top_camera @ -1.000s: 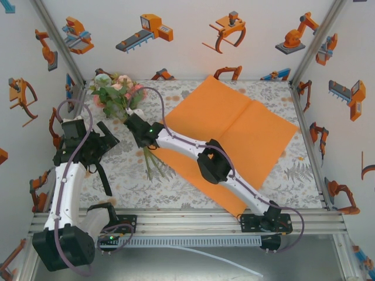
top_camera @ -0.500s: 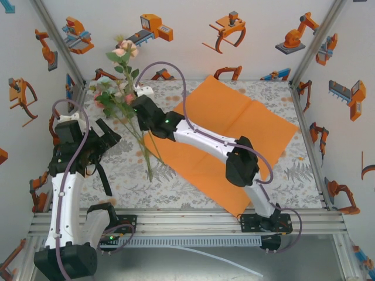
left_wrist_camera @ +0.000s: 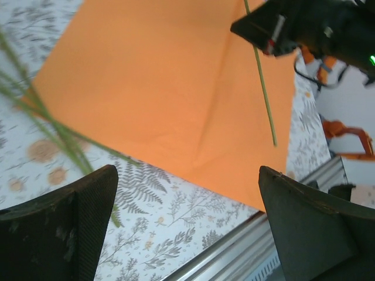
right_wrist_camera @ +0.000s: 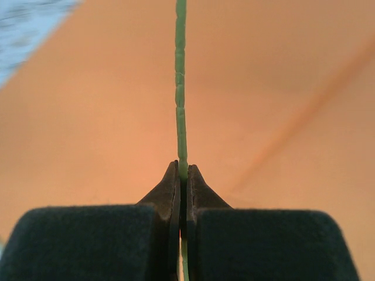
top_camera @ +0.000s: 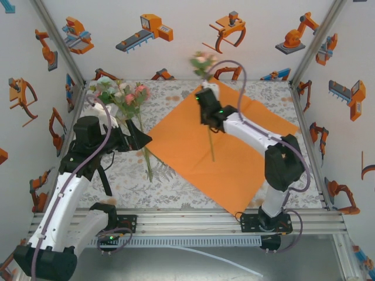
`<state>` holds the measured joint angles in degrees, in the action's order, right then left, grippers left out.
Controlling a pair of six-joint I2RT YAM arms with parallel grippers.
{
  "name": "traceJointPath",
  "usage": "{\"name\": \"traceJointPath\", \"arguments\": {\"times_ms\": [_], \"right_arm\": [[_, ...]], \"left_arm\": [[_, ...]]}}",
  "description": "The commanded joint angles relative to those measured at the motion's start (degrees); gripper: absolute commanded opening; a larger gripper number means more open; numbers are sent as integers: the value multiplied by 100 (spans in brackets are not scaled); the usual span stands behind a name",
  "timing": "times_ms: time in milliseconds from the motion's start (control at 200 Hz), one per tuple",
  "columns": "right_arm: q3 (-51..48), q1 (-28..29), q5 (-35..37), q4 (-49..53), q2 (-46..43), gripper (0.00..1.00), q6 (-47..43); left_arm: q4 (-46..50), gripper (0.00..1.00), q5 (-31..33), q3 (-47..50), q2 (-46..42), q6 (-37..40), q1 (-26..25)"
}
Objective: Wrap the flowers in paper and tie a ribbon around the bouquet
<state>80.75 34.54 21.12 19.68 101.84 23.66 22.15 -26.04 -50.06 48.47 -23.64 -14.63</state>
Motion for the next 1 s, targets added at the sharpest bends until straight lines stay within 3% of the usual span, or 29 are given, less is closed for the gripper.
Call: {"name": "traceJointPath", "arguments": {"times_ms": [0,280,436,571,741,851,996], "right_arm": [[-462,-314,-92,-360,-200,0,-237],[-402,-551,159,-572,744,0,-972],[-526,-554,129,-570,928,0,-607],[-659,-554,67,-556,972,29,-372],[-547,-548,58,-284,409,40,-364],[-394,-541,-265,5,-303,41,-111],[-770,-391,-914,-227,-1321,41,218]], "left_arm": [[-495,97,195,80,95,160,-346],[-458,97,599,49,440,158,-452],[-275,97,1202,102,445,4,-453],[-1,97,2242,79,583,-290,-449],[632,100,3517,-368,1315,-903,-250],[825,87,3911,-745,2100,-1283,138],[60,65,4288,-1043,3225,-986,356]]}}
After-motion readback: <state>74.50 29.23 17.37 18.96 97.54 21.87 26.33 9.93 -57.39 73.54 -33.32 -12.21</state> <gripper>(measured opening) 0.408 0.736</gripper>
